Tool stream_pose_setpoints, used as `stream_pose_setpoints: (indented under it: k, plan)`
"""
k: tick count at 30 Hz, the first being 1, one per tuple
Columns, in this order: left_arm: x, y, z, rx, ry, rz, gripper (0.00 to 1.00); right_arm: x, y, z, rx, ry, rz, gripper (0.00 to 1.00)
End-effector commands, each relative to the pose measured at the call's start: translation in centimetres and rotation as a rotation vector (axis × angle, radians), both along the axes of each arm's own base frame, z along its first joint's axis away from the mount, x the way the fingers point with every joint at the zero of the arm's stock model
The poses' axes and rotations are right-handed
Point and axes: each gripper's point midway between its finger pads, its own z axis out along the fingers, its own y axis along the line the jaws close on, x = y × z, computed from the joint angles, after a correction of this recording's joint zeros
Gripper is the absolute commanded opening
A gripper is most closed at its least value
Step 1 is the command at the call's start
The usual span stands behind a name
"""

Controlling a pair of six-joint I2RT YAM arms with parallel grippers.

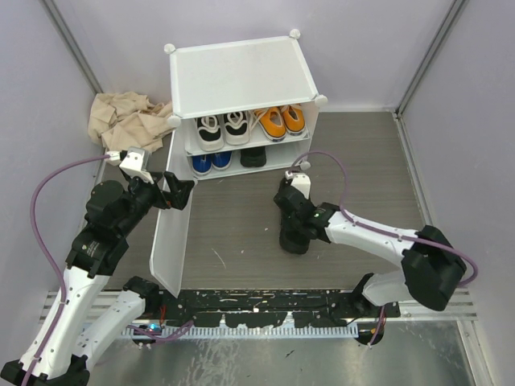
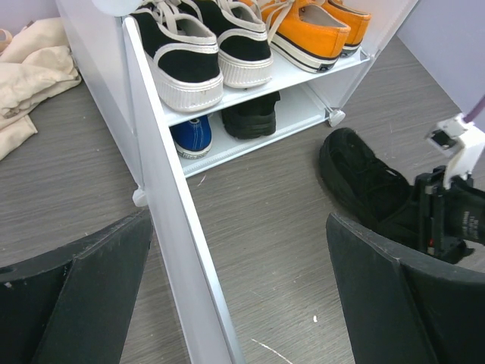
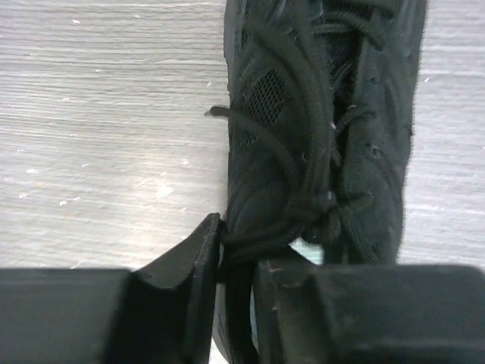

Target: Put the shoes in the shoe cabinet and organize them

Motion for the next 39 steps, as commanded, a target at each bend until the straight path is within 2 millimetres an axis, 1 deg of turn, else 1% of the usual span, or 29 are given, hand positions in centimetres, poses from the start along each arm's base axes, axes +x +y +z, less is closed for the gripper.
stream_pose_setpoints:
  k: [1,2,4,9,11,14,17,18,23,27,33,35,37,38,39]
  plan:
    - [-1.9,1.2,-7.9,0.138,0.259,0.006,0.98,4.5,2.0,3.9,0.007,-0.176,-0.019,0.39]
    - [-1.8,1.3,-7.9,0.14,0.261,0.009,0.98,4.5,2.2,3.6,-0.004,-0.168,-0.004,0.46]
    - [-1.8,1.3,-7.9,0.142,0.259,0.008,0.98,4.5,2.4,3.8,-0.009,-0.159,0.008,0.56]
    - [-1.8,1.3,-8.0,0.143,0.263,0.008,0.98,3.3,2.0,5.7,-0.006,-0.167,0.046,0.75]
    - [-1.8,1.3,-8.0,0.143,0.263,0.008,0.98,2.4,1.6,6.6,-0.019,-0.15,0.06,0.82]
    - [-1.9,1.2,-7.9,0.141,0.263,0.005,0.98,0.7,0.7,6.6,-0.067,-0.101,0.075,0.84]
    - [-1.9,1.2,-7.9,0.14,0.259,0.005,0.98,-1.0,0.0,6.1,-0.092,-0.076,0.067,0.85]
    - [-1.9,1.2,-7.8,0.139,0.258,0.005,0.98,-1.5,-0.3,5.6,-0.097,-0.065,0.064,0.85]
    - [-2.0,1.2,-7.9,0.135,0.258,0.003,0.98,-2.8,-1.4,3.4,-0.085,-0.041,0.018,0.85]
    - [-2.0,1.0,-7.9,0.134,0.261,-0.004,0.98,-2.7,-1.8,2.6,-0.078,-0.06,-0.012,0.85]
    - [-2.0,1.2,-7.9,0.136,0.256,0.003,0.98,-1.9,-1.9,1.0,-0.099,-0.098,-0.021,0.85]
    - [-1.9,1.2,-7.9,0.137,0.26,0.003,0.98,-1.5,-1.9,0.6,-0.099,-0.123,-0.029,0.83]
    - [-1.9,1.1,-8.0,0.137,0.263,0.001,0.98,-1.3,-2.1,0.1,-0.098,-0.144,-0.041,0.75]
    - [-1.9,1.1,-8.0,0.138,0.263,0.001,0.98,-1.3,-2.3,-0.4,-0.099,-0.146,-0.045,0.69]
    - [-1.9,1.1,-8.0,0.138,0.264,0.002,0.98,-1.3,-2.3,-0.6,-0.092,-0.149,-0.043,0.52]
